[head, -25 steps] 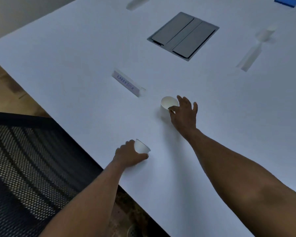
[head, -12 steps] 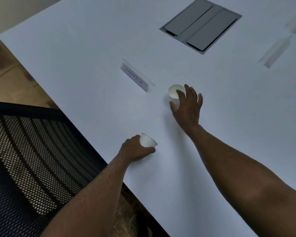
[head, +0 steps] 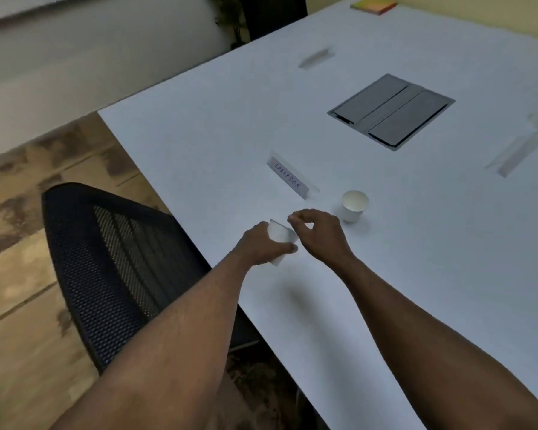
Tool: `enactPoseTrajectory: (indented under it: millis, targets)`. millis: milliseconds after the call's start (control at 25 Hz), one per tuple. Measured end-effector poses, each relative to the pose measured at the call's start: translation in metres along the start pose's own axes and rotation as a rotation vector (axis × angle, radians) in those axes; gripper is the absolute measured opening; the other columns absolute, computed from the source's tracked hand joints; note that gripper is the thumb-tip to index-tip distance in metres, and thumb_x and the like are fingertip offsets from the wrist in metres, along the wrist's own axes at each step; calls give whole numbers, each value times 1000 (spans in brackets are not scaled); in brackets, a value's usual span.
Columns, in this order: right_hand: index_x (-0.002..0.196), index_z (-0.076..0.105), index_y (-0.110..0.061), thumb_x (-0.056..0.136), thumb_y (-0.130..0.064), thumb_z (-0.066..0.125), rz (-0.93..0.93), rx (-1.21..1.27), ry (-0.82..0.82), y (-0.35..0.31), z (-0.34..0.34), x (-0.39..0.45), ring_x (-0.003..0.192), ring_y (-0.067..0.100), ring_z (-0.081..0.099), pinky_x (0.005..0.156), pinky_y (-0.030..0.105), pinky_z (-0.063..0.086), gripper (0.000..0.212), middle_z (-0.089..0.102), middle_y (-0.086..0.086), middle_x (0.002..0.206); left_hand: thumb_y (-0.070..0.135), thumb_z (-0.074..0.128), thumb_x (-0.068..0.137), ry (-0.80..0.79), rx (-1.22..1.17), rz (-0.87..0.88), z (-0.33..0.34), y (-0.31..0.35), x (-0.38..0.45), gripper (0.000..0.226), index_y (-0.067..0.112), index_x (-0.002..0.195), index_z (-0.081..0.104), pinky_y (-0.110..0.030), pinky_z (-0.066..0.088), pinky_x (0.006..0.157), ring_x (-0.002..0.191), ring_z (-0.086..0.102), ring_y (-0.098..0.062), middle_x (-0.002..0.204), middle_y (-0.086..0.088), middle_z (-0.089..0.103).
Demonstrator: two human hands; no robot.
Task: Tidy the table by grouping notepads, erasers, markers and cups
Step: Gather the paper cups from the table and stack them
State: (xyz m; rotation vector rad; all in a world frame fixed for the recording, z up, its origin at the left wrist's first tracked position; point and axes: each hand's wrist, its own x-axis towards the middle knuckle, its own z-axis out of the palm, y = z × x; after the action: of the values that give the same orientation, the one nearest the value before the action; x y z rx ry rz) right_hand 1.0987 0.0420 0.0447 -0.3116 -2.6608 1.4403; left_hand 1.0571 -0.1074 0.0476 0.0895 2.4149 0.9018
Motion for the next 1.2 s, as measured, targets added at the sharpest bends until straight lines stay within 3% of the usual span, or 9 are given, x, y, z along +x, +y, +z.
enactPoseTrajectory:
  millis: [80,240,360,440,560,640,720,920,1200]
  targets:
    - [100,73,-19,90,-38,58,-96,-5,44,-49,-9,17,102,10,64,89,26,47,26,73,-4,107,48,80,66,74,5,88,-47,23,-4,64,18,117,54,-32,54,73,99,60,-20,109,0,63]
    - [89,72,-22,90,-41,54,-306,9,124,-176,-14,43,87,4,65,67,12,41,26,72,-9,89,50,78,67,293,27,266,-168,57,-41,57,21,111,57,-27,48,61,93,63,-16,99,3,66]
    - [88,72,-22,89,-44,55,-498,20,179,-275,9,38,76,4,64,60,14,42,28,71,-8,82,56,77,64,522,-2,397,-253,44,-88,60,26,112,56,-22,46,54,82,61,-8,93,9,65]
    - [88,72,-20,89,-43,58,-581,36,146,-330,34,29,75,4,65,61,16,45,27,72,-6,81,59,77,64,660,12,433,-303,16,-119,68,25,118,54,-20,44,50,77,59,-6,95,8,63]
    - [95,73,-19,89,-40,61,-690,-13,65,-403,93,19,81,2,65,68,15,47,25,73,-4,89,65,74,64,788,6,406,-370,-52,-152,78,20,123,49,-28,48,56,85,61,-18,104,2,61]
    - [97,74,-22,88,-39,64,-731,-52,5,-442,139,11,89,3,65,78,20,49,22,74,-3,97,65,72,67,853,-11,374,-404,-103,-169,77,18,122,45,-26,40,53,83,56,-19,102,2,57]
    - [100,74,-23,87,-36,66,-760,-91,-63,-470,189,4,96,5,63,83,22,47,20,73,-1,105,60,73,72,906,-32,336,-430,-157,-181,75,18,124,41,-24,35,51,81,53,-19,102,2,54]
    - [102,73,-21,88,-31,65,-838,-220,-238,-503,314,4,101,17,64,85,30,50,18,71,-1,111,51,75,75,917,-128,222,-468,-279,-179,67,22,125,40,-30,42,57,88,56,-22,108,2,55]
    - [104,70,-22,90,-32,62,-844,-190,-430,-495,496,53,102,15,61,85,30,49,19,68,-4,114,52,78,71,913,-375,53,-504,-431,-122,68,28,124,44,-25,42,57,85,57,-2,108,7,60]
